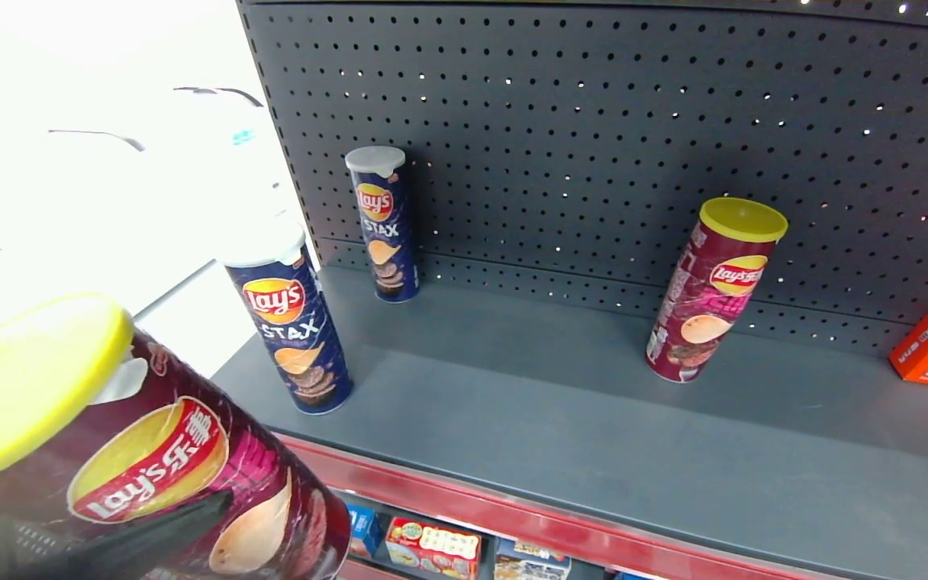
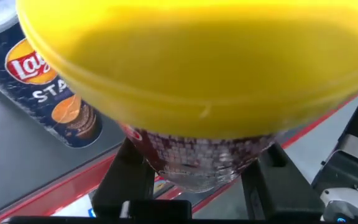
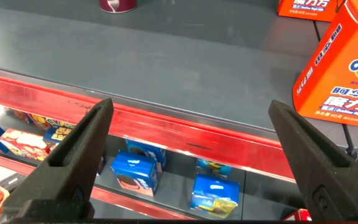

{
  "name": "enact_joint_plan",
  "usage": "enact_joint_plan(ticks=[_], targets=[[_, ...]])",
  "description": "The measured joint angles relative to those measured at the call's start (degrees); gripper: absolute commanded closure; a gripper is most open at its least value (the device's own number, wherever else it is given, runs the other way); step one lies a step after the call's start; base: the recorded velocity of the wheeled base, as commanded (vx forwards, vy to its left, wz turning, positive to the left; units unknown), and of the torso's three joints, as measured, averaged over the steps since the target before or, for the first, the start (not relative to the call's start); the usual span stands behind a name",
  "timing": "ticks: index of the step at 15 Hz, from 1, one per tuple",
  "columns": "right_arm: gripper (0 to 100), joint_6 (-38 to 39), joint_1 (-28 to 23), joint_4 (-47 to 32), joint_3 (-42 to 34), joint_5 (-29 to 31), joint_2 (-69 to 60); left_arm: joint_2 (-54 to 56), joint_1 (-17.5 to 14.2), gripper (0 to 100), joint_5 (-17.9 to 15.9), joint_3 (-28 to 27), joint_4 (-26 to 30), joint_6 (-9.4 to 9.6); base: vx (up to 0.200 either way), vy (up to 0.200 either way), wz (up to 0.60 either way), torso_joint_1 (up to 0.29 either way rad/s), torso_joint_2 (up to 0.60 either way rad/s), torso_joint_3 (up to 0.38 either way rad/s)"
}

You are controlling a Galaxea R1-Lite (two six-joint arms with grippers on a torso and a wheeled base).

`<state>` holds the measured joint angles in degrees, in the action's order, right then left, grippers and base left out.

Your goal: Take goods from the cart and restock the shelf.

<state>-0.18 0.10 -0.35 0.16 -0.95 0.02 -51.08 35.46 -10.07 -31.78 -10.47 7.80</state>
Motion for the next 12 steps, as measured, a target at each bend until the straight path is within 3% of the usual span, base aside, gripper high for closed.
enact_joint_plan(ticks=[6, 12], targets=[[0, -0.04, -0.05, 0.02, 0.0, 0.0, 0.0, -6.03, 0.01, 100, -2.11, -2.15, -0.28, 0.18, 0.0, 0.0, 0.0, 0.0, 0.0, 0.0], [0, -0.04, 0.0, 0.0, 0.0, 0.0, 0.0, -14.36, 0.69, 100, -3.56, -6.06, -4.22, 0.29, 0.0, 0.0, 0.0, 0.0, 0.0, 0.0]])
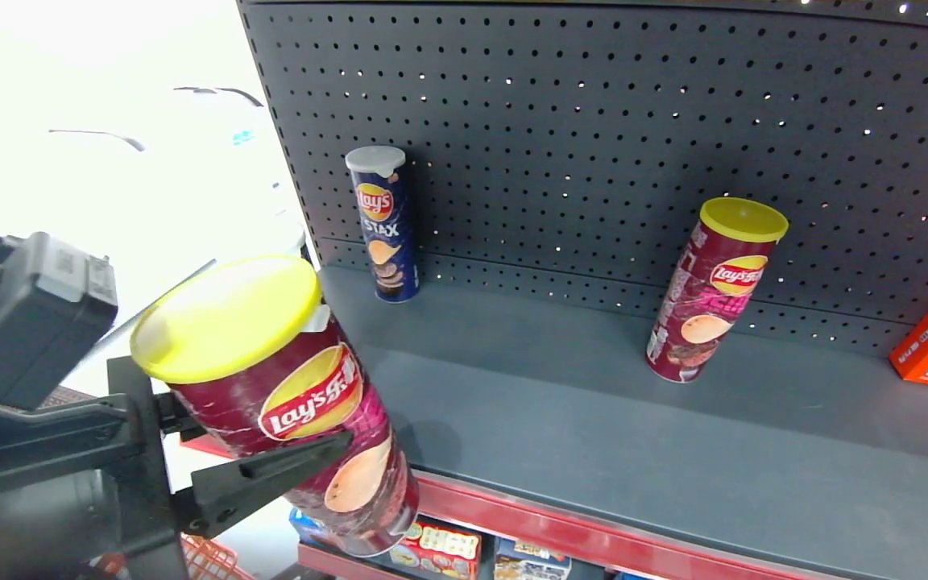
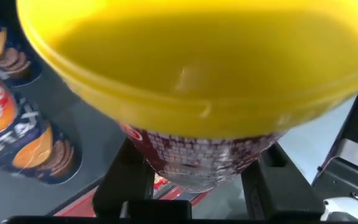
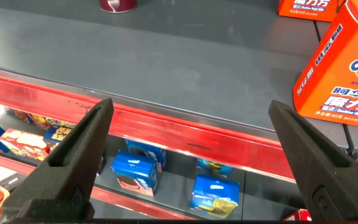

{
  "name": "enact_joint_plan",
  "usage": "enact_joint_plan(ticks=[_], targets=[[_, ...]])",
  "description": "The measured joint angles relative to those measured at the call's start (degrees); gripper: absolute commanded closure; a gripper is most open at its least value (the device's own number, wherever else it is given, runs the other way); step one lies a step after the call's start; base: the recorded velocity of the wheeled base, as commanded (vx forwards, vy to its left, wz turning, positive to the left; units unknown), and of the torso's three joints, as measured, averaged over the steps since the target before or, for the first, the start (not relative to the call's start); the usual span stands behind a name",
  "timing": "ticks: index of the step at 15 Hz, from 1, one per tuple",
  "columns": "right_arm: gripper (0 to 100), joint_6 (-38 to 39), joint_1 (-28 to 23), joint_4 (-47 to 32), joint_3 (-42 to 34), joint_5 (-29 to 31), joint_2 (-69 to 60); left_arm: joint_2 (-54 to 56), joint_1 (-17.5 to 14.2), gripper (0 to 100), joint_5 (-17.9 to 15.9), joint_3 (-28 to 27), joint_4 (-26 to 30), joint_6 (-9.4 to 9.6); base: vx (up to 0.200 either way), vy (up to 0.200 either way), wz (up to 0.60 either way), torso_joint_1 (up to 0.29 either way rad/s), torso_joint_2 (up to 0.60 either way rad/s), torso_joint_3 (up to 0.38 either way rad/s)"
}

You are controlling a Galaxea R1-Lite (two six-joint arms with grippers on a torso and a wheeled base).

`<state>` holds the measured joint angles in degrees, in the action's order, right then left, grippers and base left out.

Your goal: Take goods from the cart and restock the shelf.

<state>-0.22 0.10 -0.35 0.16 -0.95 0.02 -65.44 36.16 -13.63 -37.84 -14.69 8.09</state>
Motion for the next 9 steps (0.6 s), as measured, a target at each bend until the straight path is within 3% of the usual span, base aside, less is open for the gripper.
enact_joint_plan(ticks=[5, 9], targets=[[0, 0.0, -0.05, 0.02, 0.0, 0.0, 0.0, -6.8, 0.2, 100, -0.29, -4.39, -0.09, 0.35, 0.0, 0.0, 0.0, 0.0, 0.0, 0.0], [0, 0.0, -0.02, 0.0, 0.0, 0.02, 0.0, -13.08, 1.02, 100, -0.35, -9.24, 0.02, 2.77, 0.0, 0.0, 0.0, 0.0, 0.0, 0.0]])
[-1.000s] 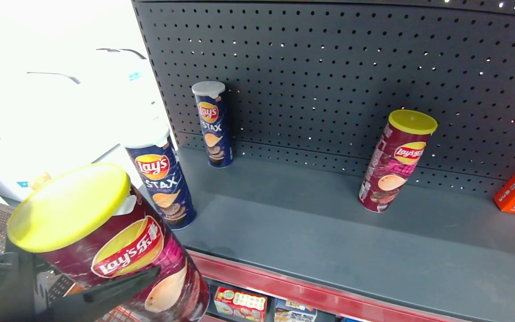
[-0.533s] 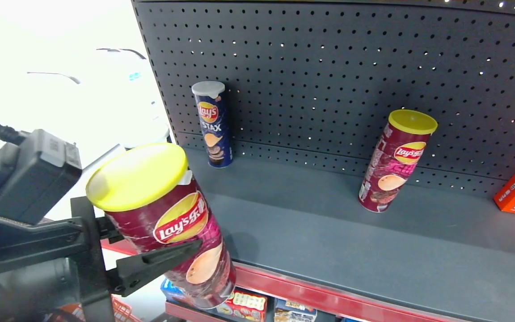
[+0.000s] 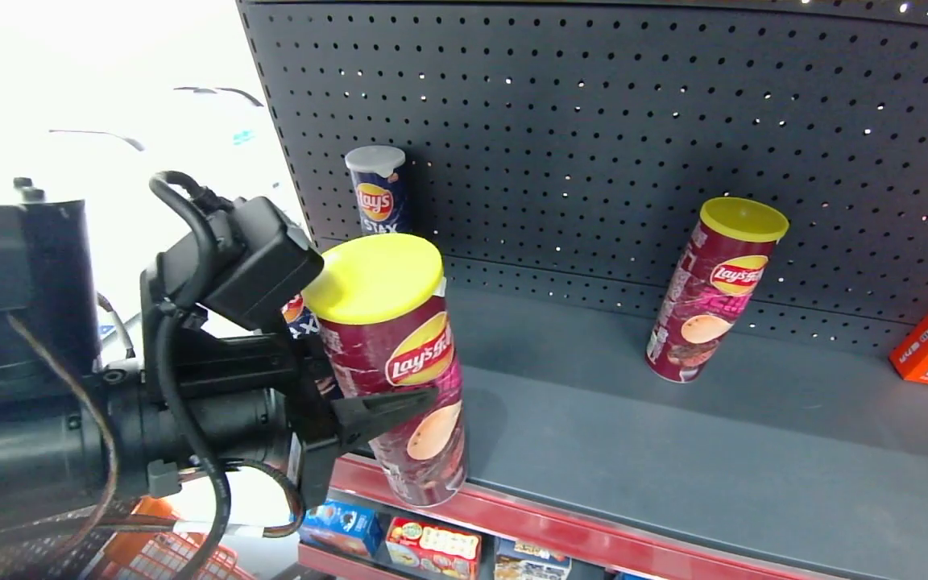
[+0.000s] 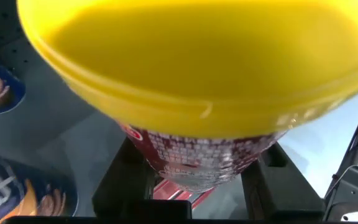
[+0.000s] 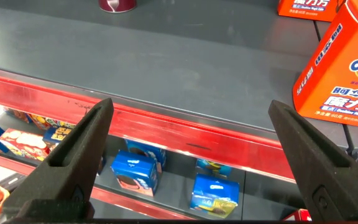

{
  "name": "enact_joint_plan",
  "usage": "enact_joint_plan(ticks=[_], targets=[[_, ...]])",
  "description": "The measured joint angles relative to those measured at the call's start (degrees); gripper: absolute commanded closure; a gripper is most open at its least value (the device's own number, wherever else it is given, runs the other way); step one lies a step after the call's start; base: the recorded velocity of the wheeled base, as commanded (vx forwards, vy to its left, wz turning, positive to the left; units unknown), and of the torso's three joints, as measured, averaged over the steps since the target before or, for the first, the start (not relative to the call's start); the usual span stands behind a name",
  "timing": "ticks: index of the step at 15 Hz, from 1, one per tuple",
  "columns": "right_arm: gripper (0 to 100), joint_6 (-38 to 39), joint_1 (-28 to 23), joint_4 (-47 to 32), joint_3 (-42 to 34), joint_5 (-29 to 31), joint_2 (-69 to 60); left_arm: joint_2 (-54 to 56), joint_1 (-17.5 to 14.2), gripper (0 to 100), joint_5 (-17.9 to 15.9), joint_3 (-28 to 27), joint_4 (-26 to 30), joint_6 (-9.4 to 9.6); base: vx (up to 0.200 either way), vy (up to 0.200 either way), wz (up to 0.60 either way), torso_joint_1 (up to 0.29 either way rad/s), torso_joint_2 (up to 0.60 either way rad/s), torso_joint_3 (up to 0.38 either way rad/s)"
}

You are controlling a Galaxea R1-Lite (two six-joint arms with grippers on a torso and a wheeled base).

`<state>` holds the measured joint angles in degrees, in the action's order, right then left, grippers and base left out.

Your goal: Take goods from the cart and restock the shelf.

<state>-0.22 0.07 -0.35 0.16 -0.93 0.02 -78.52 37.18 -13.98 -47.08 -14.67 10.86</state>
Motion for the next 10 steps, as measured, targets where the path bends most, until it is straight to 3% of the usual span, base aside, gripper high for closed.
enact_joint_plan(ticks=[10], targets=[[0, 0.0, 0.02, 0.02, 0.02, -0.02, 0.0, -6.12, -0.37, 100, -0.27, -2.36, -3.12, 0.66, 0.0, 0.0, 0.0, 0.0, 0.0, 0.0]])
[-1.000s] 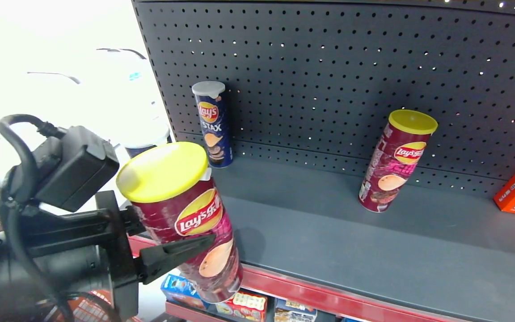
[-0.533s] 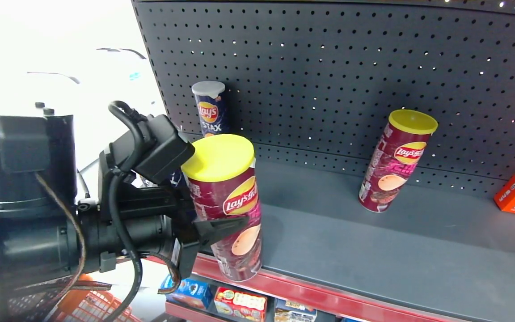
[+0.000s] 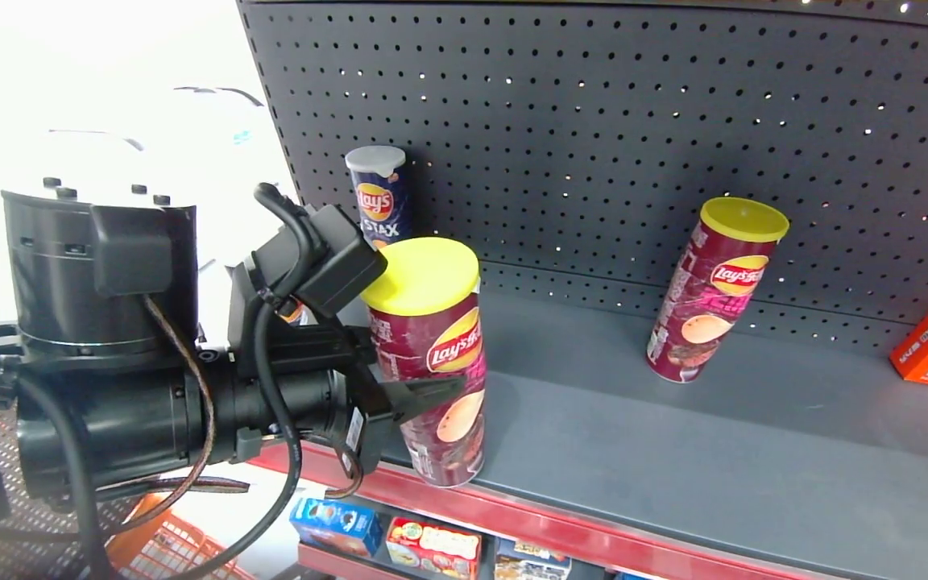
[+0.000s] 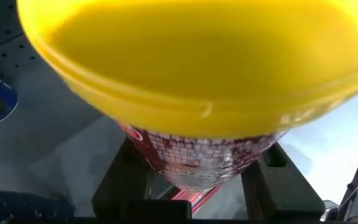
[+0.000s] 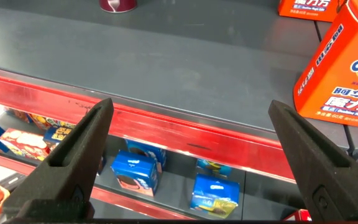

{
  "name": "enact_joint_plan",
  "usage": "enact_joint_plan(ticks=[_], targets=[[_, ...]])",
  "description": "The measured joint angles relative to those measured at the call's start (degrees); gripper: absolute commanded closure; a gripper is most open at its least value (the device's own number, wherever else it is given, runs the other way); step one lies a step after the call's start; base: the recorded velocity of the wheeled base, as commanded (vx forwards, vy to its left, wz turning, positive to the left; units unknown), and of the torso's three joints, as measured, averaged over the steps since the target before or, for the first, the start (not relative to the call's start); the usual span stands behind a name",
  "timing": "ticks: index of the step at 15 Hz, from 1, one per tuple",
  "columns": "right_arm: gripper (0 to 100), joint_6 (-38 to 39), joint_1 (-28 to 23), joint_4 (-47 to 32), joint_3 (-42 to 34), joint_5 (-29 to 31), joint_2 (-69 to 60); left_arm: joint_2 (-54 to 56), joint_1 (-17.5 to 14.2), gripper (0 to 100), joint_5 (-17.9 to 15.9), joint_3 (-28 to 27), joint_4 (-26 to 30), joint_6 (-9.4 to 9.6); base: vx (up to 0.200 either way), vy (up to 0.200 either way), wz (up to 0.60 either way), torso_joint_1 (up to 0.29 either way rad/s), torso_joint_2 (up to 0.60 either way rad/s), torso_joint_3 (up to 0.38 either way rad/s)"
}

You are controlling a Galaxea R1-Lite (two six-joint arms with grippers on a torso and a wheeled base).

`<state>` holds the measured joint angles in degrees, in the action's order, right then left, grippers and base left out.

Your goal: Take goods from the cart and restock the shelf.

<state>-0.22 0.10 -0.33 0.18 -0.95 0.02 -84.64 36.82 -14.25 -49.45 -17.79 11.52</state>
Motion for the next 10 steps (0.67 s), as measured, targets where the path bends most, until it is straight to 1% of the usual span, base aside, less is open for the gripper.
enact_joint_plan(ticks=[1, 8, 10], targets=[[0, 0.0, -0.05, 0.0, 0.0, -0.02, 0.0, -0.12, -0.05, 100, -0.11, -0.06, -0.05, 0.0, 0.0, 0.0, 0.0, 0.0, 0.0, 0.0], [0, -0.02, -0.02, 0.0, 0.0, -0.05, 0.0, -0.59, -1.18, 100, -0.2, -0.8, -0.22, 0.0, 0.0, 0.0, -0.6, 0.0, 0.0, 0.002], [0, 0.0, 0.0, -0.02, 0.0, -0.02, 0.0, -0.56, -1.32, 100, -0.28, -0.8, -0.24, 0.0, 0.0, 0.0, 0.0, 0.0, 0.0, 0.0]])
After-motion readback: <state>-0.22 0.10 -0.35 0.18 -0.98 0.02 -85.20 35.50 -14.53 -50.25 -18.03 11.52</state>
